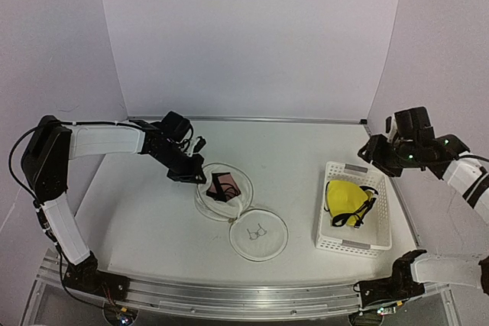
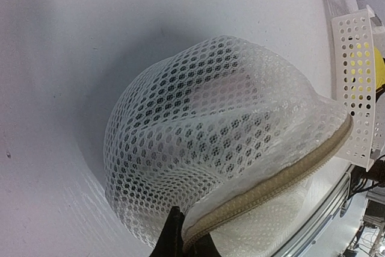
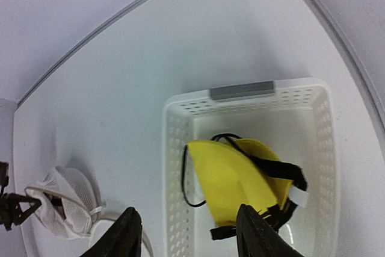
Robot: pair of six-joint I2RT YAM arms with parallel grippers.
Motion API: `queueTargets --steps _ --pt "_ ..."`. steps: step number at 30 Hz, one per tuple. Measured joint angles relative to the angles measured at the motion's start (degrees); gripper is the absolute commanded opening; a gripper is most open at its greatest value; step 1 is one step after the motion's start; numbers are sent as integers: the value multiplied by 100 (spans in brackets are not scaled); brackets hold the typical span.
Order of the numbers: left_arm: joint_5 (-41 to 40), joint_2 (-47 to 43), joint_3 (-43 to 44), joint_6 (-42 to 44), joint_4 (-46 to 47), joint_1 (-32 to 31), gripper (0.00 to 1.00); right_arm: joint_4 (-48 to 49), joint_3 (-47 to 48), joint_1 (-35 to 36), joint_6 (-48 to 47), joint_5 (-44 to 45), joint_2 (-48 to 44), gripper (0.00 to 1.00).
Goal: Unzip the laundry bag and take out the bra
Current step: Place the bra in the bin, then adjust the bra in the laundry bag.
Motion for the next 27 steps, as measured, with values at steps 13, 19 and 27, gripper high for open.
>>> queueTargets --steps 13,19,27 --pt "-511 -330 -275 -116 -7 -9 0 463 1742 2975 -188 48 2393 56" --pt "-507 -511 -369 -216 -4 -9 0 702 2774 3703 -402 -184 3628 56" --pt "-485 -516 -380 -238 -4 -17 0 907 3834 4282 -520 -533 5010 49"
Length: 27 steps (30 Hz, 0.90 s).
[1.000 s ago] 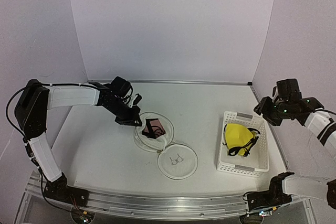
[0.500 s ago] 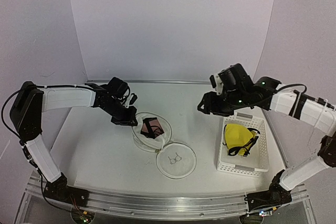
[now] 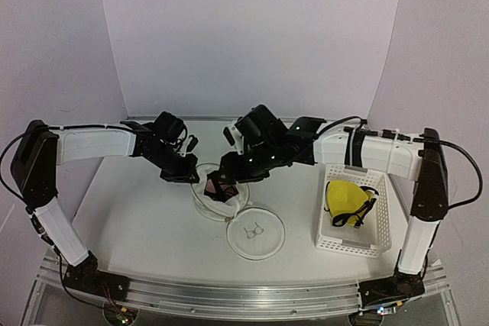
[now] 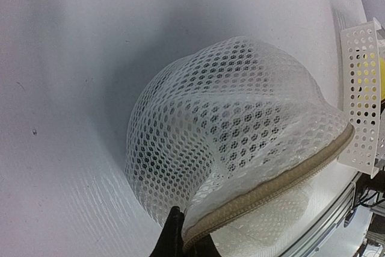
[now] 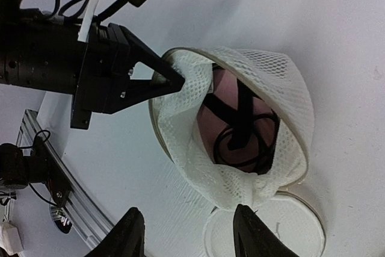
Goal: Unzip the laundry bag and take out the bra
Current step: Adjust the bra in the laundry bag.
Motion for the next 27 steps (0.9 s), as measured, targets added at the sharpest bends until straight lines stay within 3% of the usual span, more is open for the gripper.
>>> queueTargets --steps 14,27 --pt "96 2 4 -17 -2 -4 0 -11 704 42 -7 35 1419 41" --pt "236 295 144 -15 2 -59 0 -258 1034 7 -35 1327 2142 58"
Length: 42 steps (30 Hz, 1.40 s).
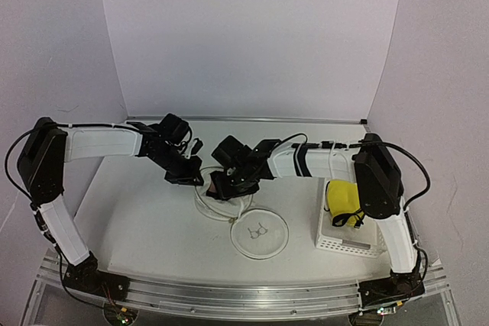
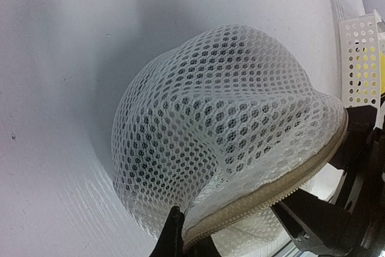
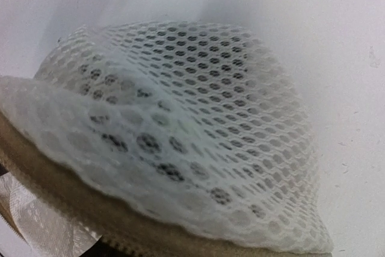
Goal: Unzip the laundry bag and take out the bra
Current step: Adjust the bra in the laundry bag.
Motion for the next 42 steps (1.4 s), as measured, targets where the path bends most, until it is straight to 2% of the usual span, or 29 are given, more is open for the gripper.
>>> queueTargets --steps 9,21,42 --pt "55 175 203 0 7 -81 0 -4 -9 -271 48 291 9 66" --pt "35 256 212 0 -2 -101 0 334 46 -367 90 -297 487 67" --pt "-306 619 17 44 -2 -101 0 686 15 -376 -87 -448 203 66"
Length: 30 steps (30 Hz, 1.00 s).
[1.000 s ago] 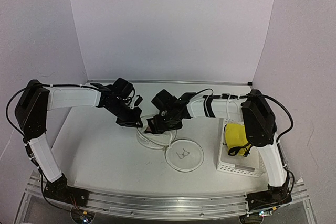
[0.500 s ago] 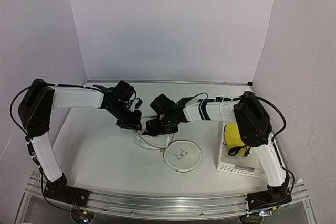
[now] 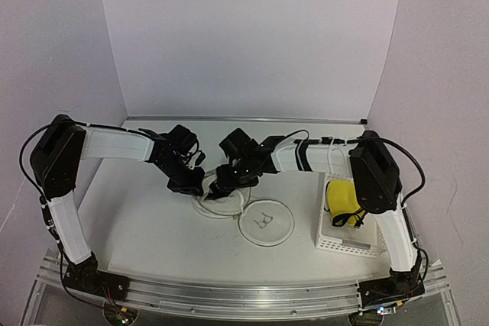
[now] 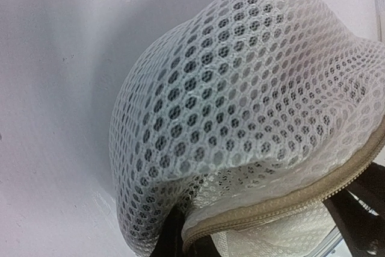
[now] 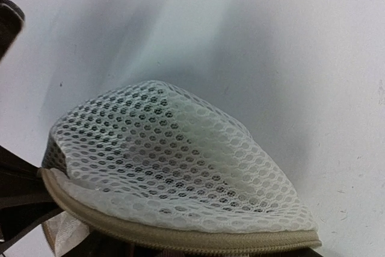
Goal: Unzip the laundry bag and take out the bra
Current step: Adjust the bra in the laundry bag.
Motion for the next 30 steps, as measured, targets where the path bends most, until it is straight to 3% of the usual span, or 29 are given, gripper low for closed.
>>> queueTargets --steps 30 --pt "0 2 -68 11 4 0 0 177 66 35 -37 -216 304 63"
